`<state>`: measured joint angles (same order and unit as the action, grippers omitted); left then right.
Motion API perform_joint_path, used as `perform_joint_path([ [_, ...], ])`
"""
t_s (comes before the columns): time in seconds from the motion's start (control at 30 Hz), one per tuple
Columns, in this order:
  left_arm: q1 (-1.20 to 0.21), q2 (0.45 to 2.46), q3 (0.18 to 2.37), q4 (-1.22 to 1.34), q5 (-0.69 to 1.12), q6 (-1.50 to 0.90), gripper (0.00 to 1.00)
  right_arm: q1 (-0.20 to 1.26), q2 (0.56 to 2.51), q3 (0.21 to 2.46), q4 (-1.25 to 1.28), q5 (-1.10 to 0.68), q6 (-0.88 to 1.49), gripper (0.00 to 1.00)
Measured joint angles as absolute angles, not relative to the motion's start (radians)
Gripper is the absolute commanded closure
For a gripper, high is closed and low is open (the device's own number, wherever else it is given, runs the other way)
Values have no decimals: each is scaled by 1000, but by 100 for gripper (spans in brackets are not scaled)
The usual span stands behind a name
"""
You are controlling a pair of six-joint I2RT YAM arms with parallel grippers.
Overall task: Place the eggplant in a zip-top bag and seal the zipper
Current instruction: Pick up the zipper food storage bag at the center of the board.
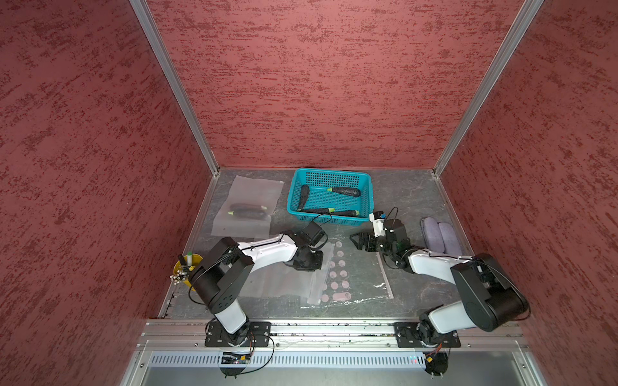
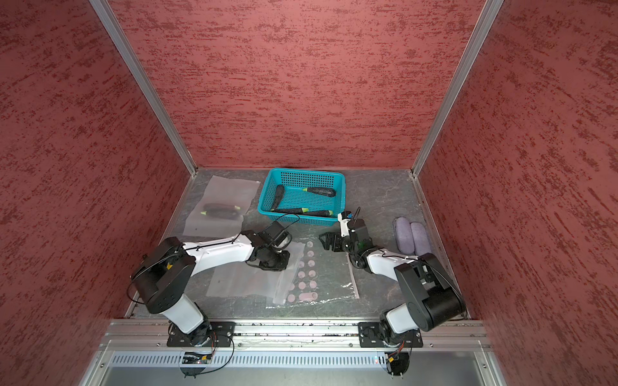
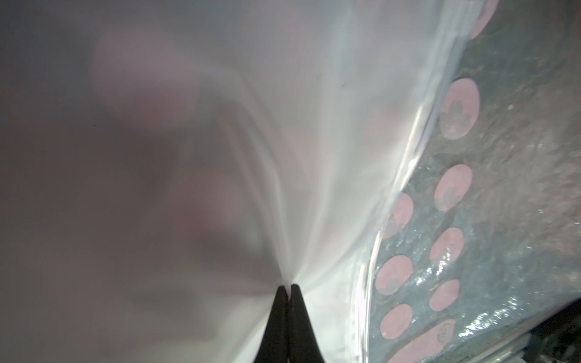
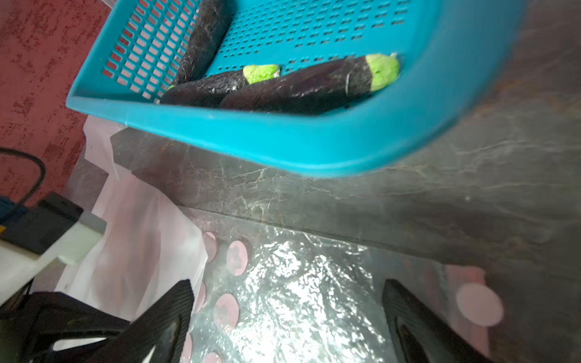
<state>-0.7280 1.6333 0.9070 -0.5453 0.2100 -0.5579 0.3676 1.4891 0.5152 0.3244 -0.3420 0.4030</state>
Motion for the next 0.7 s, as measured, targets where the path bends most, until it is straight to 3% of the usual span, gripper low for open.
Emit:
perform_joint_path([
  [0.47, -562, 1399, 788, -372, 368, -708, 100, 444, 1525, 522, 450, -548, 501, 20],
  [0.7, -560, 1355, 785, -341, 351, -731, 100, 513, 1565, 593, 527, -596, 554, 41],
])
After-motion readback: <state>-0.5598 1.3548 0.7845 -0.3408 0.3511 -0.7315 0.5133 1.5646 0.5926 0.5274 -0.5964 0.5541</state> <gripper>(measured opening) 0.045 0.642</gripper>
